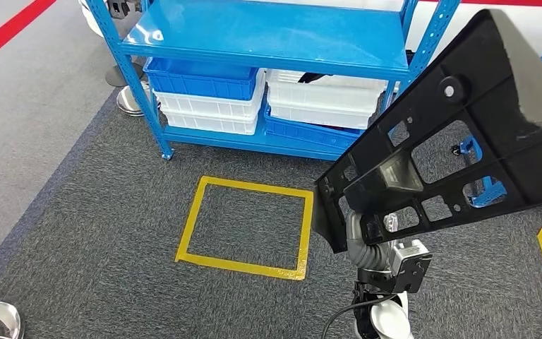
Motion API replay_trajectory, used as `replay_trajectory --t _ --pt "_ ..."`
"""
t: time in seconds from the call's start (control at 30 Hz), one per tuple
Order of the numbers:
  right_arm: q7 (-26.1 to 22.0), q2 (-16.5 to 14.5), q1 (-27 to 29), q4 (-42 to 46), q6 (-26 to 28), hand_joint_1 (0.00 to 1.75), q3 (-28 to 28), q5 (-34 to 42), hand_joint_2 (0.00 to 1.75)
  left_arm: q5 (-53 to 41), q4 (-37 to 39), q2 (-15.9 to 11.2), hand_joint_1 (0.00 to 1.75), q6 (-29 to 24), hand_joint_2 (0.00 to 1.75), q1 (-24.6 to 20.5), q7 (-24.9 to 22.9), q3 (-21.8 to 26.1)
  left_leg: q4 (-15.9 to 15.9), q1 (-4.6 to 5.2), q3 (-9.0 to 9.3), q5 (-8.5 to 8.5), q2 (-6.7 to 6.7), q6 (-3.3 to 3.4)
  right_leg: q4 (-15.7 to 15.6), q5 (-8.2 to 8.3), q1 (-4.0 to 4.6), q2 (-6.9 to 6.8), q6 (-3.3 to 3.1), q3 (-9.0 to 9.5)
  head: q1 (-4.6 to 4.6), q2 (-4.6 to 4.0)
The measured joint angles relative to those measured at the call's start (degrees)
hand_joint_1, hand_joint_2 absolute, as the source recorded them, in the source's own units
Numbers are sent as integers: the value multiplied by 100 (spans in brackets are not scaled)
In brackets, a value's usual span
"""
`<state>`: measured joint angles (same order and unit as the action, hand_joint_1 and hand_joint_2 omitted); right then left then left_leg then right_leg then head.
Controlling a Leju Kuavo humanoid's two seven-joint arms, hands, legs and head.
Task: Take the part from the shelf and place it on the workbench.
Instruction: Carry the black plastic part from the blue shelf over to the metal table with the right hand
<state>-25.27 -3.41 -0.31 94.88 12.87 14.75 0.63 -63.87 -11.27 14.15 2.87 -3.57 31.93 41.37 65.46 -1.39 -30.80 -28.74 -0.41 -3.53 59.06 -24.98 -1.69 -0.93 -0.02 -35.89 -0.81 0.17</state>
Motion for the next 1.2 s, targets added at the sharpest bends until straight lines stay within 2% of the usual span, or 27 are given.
replay_trajectory --t 0.07,0.1,0.17,0.2,0.27,0.3,0.33,0.37,0.43,0.47,0.5,0.57,0.6,0.67,0.7,0.73,0.77,0.83,0.87,0.9,0.93,0.97,1.0,1.07,1.1,1.13,1.2 --pt "-1 -4 0 0 0 175 -6 0 175 -2 1 9 0 6 175 14 -1 -2 -515 17 277 -207 -19 48 95 69 10 16 80 -119 18 1" --pt "-2 -7 -1 0 0 175 -9 0 175 -3 2 18 0 8 175 18 0 -5 -603 35 311 -250 -25 121 99 120 23 22 119 -145 23 1" --pt "-3 -9 0 -2 0 175 -13 0 175 -7 2 31 0 8 175 20 3 -15 -610 38 227 -188 -8 275 86 181 20 26 191 -176 17 1" --pt "-3 -9 0 -3 0 175 -16 0 175 -8 3 36 0 7 175 17 3 -21 -610 39 181 -136 6 347 130 86 10 28 216 -207 9 1" --pt "-2 -9 0 -7 0 175 -22 0 175 -7 4 38 0 5 175 7 1 -29 -618 45 46 -11 34 475 538 -435 0 34 236 -329 -7 1" --pt "-2 -9 0 -7 0 175 -23 0 175 -5 4 38 0 4 175 4 1 -31 -615 61 -35 55 40 514 876 -737 6 36 234 -401 -14 1" --pt "-2 -9 -1 -10 1 175 -25 0 175 -4 4 38 0 4 175 -1 1 -31 -611 81 -123 123 45 538 1234 -945 13 38 228 -457 -16 0" --pt "-2 -9 -1 -16 2 175 -26 0 175 -2 4 38 0 4 175 -7 1 -32 -605 102 -211 189 49 550 1512 -996 24 40 217 -470 -20 0" --pt "-2 -9 0 -28 8 175 -31 -1 175 3 4 39 0 4 175 -16 0 -32 -595 146 -382 312 51 557 1610 -728 57 45 155 -293 -20 1" --pt "-5 -9 -1 -30 20 175 -33 -7 175 6 4 39 0 4 175 -18 -2 -32 -592 164 -457 372 50 555 1381 -555 88 51 96 -64 -19 1" --pt "-13 -10 -3 -28 41 175 -35 -24 175 9 4 44 0 3 175 -18 -1 -32 -589 183 -517 426 47 547 995 -488 127 59 22 247 -18 1" --pt "-40 -16 -7 -23 113 175 -37 -97 175 12 4 51 0 1 175 -19 -2 -32 -597 198 -583 539 42 506 141 -598 192 72 -76 829 -18 1" --pt "-58 -20 -5 -22 160 175 -37 -146 175 15 3 54 0 -1 175 -17 -2 -32 -619 191 -599 601 41 475 -123 -673 215 74 -92 976 -22 1" --pt "-101 -34 27 -24 266 175 -39 -228 175 20 3 46 0 -7 175 -9 -13 -31 -678 177 -630 710 38 410 -308 -620 214 67 -93 990 -30 0" --pt "-131 -50 59 -26 330 175 -44 -262 175 24 2 42 0 -15 175 -2 -21 -31 -665 175 -664 660 33 379 -343 -546 198 55 -112 946 -30 0" --pt "-160 -72 95 -28 383 175 -55 -289 175 25 2 37 0 -23 175 3 -29 -31 -561 177 -717 491 28 349 -374 -472 177 38 -139 891 -25 0" --pt "-187 -95 130 -31 426 175 -69 -311 175 26 2 32 0 -32 175 2 -36 -30 -350 173 -783 219 25 319 -384 -406 156 21 -162 821 -22 1" --pt "-233 -128 184 -31 480 175 -108 -353 175 23 2 23 0 -45 175 -8 -40 -30 348 156 -903 -348 24 261 -325 -289 158 5 -191 629 -20 1" --pt "-255 -137 205 -31 500 175 -128 -380 175 20 2 20 0 -51 175 -12 -42 -30 685 146 -919 -457 25 235 -283 -234 158 1 -188 519 -21 0" --pt "-279 -144 224 -31 520 175 -147 -415 175 16 2 16 0 -58 175 -12 -43 -30 907 135 -882 -414 26 213 -232 -179 156 -2 -181 399 -21 0" --pt "-302 -150 241 -31 536 175 -162 -457 175 13 2 14 0 -64 175 -12 -43 -30 964 123 -779 -257 26 197 -176 -127 153 -3 -169 274 -21 0" --pt "-331 -154 258 -31 548 175 -174 -514 175 9 2 13 0 -72 175 -9 -47 -30 824 110 -587 -64 26 187 -113 -80 149 -1 -153 145 -20 0" --pt "-368 -156 277 -30 569 175 -181 -593 175 4 2 13 0 -81 175 -6 -50 -30 513 98 -323 12 25 184 -45 -41 148 3 -132 24 -20 0" --pt "-459 -159 325 -21 630 175 -195 -776 175 -15 3 12 0 -94 175 7 -57 -29 -307 102 232 -166 20 223 81 22 157 10 -79 -151 -25 1" --pt "-502 -160 351 -15 662 175 -201 -855 175 -26 3 15 0 -96 175 14 -56 -29 -586 111 382 -310 18 264 113 59 164 11 -47 -196 -29 1" --pt "-534 -160 376 -6 692 175 -205 -913 175 -36 4 19 0 -96 175 22 -57 -29 -733 124 440 -370 16 314 123 106 167 10 -15 -218 -33 1" --pt "-579 -161 415 2 732 175 -213 -990 175 -48 7 33 0 -95 175 40 -58 -30 -763 103 378 -298 32 410 133 152 159 25 51 -255 -30 0"
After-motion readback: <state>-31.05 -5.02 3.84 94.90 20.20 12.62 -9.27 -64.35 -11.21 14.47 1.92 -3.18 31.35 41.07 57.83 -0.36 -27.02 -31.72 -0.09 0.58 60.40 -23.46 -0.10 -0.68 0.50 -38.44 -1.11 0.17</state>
